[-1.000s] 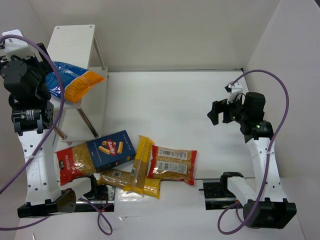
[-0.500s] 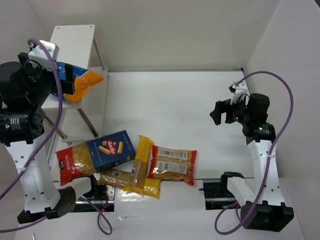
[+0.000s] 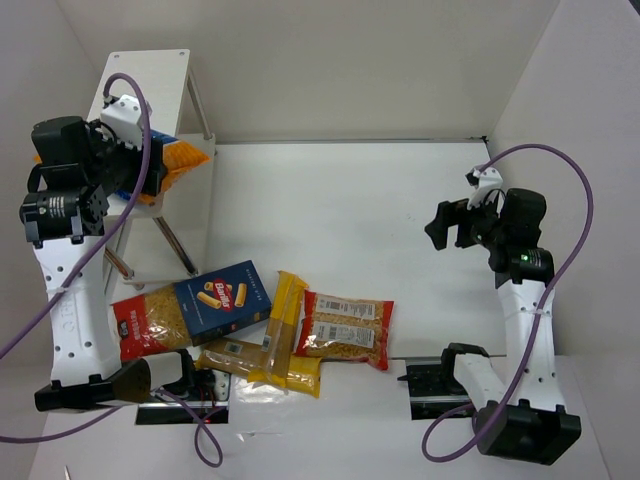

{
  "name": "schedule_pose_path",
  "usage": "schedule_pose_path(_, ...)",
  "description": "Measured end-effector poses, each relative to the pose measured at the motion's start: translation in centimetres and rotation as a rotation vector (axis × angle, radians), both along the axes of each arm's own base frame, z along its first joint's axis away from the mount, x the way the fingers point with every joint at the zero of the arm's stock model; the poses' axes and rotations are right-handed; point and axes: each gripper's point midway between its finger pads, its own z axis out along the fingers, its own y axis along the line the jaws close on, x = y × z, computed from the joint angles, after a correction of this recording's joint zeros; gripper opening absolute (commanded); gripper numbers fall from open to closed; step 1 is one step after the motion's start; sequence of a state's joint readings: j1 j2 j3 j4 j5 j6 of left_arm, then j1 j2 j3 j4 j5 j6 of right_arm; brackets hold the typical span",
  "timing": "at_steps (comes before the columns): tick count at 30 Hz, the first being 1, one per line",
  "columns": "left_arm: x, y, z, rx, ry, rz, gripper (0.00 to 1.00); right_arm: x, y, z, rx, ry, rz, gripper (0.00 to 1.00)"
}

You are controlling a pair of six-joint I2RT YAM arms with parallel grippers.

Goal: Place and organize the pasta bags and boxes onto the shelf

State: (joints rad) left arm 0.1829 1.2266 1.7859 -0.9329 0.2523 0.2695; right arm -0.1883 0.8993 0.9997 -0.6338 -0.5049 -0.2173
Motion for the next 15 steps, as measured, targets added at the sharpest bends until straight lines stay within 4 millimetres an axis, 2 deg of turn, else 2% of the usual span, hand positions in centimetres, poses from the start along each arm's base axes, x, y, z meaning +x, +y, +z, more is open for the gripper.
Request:
schedule_pose_path(1, 0.1, 0.0, 0.0, -0.001, -0.003, 0.0, 0.63, 0.0, 0.0, -0.1, 0.001, 0.001, -0.001, 1.0)
schedule_pose_path(3, 0.2, 0.0, 0.1, -0.005, -0.01, 0.005, 0.52, -0.1, -0.1, -0.3, 0.004, 0.007, -0.003, 1.0)
schedule_pose_path(4, 0.3, 0.1, 0.1, -0.007, -0.011, 0.008, 0.42, -0.1, -0.1, -0.4, 0.004, 0.011, -0.004, 1.0)
schedule_pose_path(7, 0.7, 0.2, 0.5, -0.024, -0.027, 0.028, 0.32, -0.2, -0.1, -0.5, 0.006, 0.015, -0.003, 1.0)
schedule_pose_path(15, 2.6, 0.9, 1.0, -0.113, -0.047, 0.119, 0.29, -0.2, -0.5, -0.6, 0.008, 0.019, -0.017, 1.0)
